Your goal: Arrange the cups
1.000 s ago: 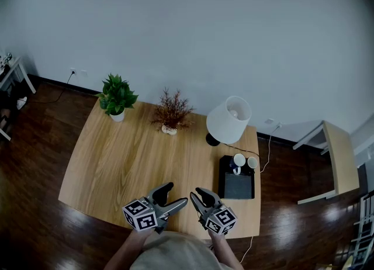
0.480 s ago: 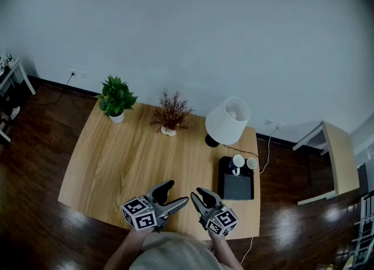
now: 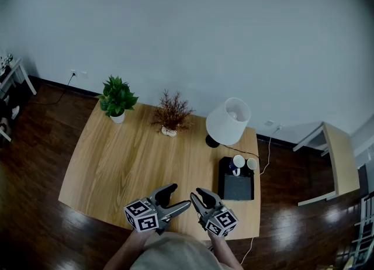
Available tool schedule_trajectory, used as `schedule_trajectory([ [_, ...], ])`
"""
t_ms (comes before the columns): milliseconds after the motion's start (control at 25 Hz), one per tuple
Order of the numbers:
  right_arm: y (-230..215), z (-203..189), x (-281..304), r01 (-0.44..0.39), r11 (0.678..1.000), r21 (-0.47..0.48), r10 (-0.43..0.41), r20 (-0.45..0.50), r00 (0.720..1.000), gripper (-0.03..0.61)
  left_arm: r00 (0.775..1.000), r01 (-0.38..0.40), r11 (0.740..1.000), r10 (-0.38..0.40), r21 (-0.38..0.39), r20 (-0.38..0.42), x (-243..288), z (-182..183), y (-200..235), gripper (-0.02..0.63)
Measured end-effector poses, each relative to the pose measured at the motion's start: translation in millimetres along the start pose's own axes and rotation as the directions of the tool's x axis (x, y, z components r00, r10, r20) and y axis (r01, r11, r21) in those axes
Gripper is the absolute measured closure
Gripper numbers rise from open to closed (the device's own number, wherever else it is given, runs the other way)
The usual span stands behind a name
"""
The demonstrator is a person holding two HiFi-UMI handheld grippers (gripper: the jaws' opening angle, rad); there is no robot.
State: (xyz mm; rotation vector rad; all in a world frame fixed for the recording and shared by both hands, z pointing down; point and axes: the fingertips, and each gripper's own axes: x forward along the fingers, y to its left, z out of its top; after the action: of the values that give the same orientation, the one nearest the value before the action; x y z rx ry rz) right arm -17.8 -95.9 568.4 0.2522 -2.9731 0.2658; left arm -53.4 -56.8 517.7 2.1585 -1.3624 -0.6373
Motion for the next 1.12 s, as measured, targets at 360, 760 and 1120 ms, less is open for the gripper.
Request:
schedule_trajectory([
  [360,-1.4,-1.6,-4.7,0.013,1.0,0.003,-0.013,0.003,1.0,0.469,1.0,-0.001,1.0,0.001,0.0,0.005,-3.0,0.5,-0.6,0.23],
  [760,-2.1,-4.1,-7.6,0.015,1.0,-0.001,-0.015,-0.003,1.0,0.469,1.0,0.001,1.0,-0.001,0.0,0.003,-2.7,-0.8,-2.2,0.23],
  [1120,-4.1,-3.9,-10.1,0.027,1.0,-0.015,-0.027,-0.009,1.0,0.476,1.0,0.001,1.0,-0.001,0.0,0.002,-3.1,-0.9,-2.8,0.23],
])
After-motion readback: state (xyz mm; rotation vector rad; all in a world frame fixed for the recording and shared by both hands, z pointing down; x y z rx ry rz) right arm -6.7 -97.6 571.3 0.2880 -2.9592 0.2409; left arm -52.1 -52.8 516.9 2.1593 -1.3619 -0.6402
